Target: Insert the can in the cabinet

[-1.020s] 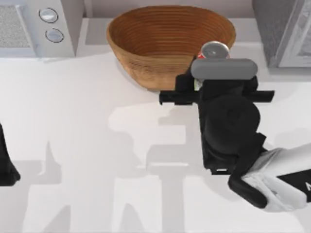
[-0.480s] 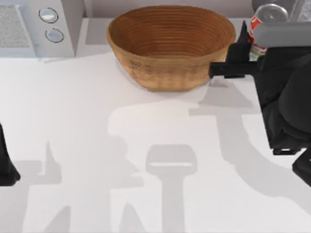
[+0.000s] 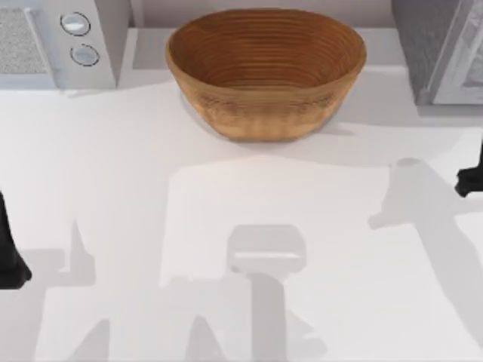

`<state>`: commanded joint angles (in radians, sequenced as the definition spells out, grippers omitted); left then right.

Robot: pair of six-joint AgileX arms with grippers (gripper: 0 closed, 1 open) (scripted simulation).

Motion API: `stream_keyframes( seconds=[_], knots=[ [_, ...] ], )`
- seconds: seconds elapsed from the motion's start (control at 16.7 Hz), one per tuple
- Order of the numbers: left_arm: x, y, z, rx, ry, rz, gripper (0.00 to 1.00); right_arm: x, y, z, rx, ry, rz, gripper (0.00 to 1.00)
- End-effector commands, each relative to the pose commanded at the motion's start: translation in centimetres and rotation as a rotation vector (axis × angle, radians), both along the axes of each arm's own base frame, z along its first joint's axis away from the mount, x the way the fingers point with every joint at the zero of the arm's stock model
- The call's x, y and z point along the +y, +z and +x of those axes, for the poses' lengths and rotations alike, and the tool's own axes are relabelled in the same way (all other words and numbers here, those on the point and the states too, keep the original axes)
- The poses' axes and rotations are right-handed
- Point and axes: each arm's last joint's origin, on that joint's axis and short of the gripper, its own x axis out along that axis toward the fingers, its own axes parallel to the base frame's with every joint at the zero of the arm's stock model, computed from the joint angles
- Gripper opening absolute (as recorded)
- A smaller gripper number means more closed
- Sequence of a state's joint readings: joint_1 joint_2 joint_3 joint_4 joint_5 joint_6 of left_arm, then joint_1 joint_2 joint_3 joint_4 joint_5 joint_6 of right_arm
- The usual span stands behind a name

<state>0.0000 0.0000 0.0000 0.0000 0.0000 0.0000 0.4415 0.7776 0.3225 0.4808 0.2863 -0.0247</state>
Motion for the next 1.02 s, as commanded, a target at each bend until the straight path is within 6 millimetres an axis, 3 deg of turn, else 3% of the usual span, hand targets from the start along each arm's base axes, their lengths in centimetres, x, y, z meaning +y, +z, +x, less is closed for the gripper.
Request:
stream_keyframes(
  seconds=[0.24, 0.42, 0.66, 1.02],
  knots=[
    [0.0, 0.0, 0.0, 0.000, 0.000, 0.000, 1.00, -4.0, -2.1, -3.9, -0.023, -0.034, 0.021, 0.00],
    [0.0, 0.0, 0.0, 0.000, 0.000, 0.000, 1.00, -5.8, -4.5, -5.5, -0.017, -0.093, 0.025, 0.00],
    [0.0, 0.0, 0.0, 0.000, 0.000, 0.000, 1.00, -7.0, -7.1, -6.2, 0.024, -0.153, 0.026, 0.00],
    [0.0, 0.0, 0.0, 0.000, 0.000, 0.000, 1.00, -7.0, -7.3, -6.2, 0.031, -0.158, 0.028, 0.00]
  ],
)
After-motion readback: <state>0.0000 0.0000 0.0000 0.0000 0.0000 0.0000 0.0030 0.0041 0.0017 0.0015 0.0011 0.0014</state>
